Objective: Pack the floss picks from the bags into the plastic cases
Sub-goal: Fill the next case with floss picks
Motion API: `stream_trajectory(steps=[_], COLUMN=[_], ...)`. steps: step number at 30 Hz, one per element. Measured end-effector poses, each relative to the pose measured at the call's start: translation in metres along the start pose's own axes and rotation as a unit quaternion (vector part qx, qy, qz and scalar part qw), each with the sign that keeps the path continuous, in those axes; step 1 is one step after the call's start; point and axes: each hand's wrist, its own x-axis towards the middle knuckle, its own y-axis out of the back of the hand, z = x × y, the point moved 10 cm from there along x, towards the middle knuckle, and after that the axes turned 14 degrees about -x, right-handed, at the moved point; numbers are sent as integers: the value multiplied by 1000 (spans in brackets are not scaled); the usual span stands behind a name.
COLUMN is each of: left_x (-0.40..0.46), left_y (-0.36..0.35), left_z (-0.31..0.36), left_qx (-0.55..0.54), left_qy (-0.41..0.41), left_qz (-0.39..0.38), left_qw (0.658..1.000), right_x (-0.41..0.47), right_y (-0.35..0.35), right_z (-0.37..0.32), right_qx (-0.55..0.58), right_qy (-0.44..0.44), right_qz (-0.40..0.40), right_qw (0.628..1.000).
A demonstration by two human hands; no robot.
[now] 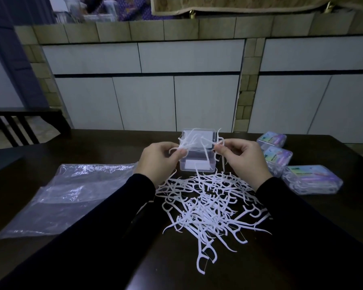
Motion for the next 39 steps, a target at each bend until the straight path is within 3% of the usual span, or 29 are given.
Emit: stream_trajectory(steps=[4,7,13,22,32,39], left_x=[13,18,22,31,27,23], left_y=[0,-4,-18,-52,-57,-58], left_z=[0,1,4,2,2,2], left_qx=[-46,-19,137,249,223,176], left_qy=[5,-3,-51,-71,-59,-48], left_qz=[60,72,23,-45,-89,-108], left_qw=[997,997,989,965,969,977], right_x=[1,0,1,12,39,30], right_y=[2,2,3,-3,-27,-27], right_z=[3,2,3,-1,-11,-4], right_qx=[38,41,28,5,-175,-207], right_qy=[-7,-5,5,14,85,98], right_qz=[20,25,37,44,31,30], right_qw=[999,999,999,999,980,973])
